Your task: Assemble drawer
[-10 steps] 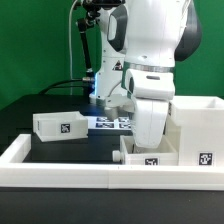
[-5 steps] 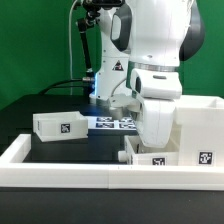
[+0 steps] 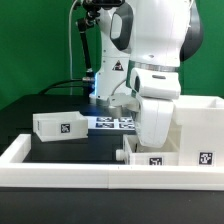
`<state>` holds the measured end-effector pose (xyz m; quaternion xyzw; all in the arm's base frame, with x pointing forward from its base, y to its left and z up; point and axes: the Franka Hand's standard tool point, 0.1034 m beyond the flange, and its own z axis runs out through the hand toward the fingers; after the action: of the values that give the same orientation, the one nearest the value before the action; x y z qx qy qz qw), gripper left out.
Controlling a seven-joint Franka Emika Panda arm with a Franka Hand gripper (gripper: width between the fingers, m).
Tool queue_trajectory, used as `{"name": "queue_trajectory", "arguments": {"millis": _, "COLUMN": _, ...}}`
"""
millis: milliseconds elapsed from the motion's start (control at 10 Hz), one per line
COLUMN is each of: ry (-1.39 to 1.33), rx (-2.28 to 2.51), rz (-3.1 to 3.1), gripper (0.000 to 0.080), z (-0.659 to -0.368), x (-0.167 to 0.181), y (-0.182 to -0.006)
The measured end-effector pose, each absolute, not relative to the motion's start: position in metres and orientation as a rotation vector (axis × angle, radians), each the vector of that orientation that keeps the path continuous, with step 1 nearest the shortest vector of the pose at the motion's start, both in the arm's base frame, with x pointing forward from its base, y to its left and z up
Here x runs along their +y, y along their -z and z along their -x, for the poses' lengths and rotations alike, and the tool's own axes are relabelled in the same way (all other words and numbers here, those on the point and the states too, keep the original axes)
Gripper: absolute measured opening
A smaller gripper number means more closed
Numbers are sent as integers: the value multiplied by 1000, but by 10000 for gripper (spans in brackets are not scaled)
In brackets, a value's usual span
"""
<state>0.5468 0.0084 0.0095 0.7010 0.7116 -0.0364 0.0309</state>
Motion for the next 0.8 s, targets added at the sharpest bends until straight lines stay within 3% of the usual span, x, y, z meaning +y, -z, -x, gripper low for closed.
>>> {"name": "queue_trajectory", "arguments": {"millis": 100, "ry": 112, "rx": 2190, "rz": -2162, "gripper": 96, "z": -547, "x": 7, "y": -10}}
{"name": "queue_trajectory", "arguments": {"millis": 200, "ry": 111, "rx": 2187, "rz": -2164, "gripper": 264, "z": -547, "x": 6, "y": -10}}
{"name": "queue_trajectory", "arguments": {"millis": 300, "ry": 111, "rx": 2187, "rz": -2164, "gripper": 264, "z": -547, "x": 6, "y": -10}}
{"name": "queue_trajectory", "arguments": {"millis": 400, "ry": 110, "rx": 2186, "rz": -2164, "gripper": 464, "z": -547, "x": 6, "y": -11}}
{"name": "queue_trajectory", "arguments": {"millis": 500, "ry": 108, "rx": 2184, "rz": -2164, "gripper": 583, "z": -548, "x": 5, "y": -12}}
{"name": "queue_trajectory", "arguments": {"millis": 800, "ry": 110, "rx": 2168, "rz": -2167, "gripper": 646, "z": -553, "x": -1, "y": -30}}
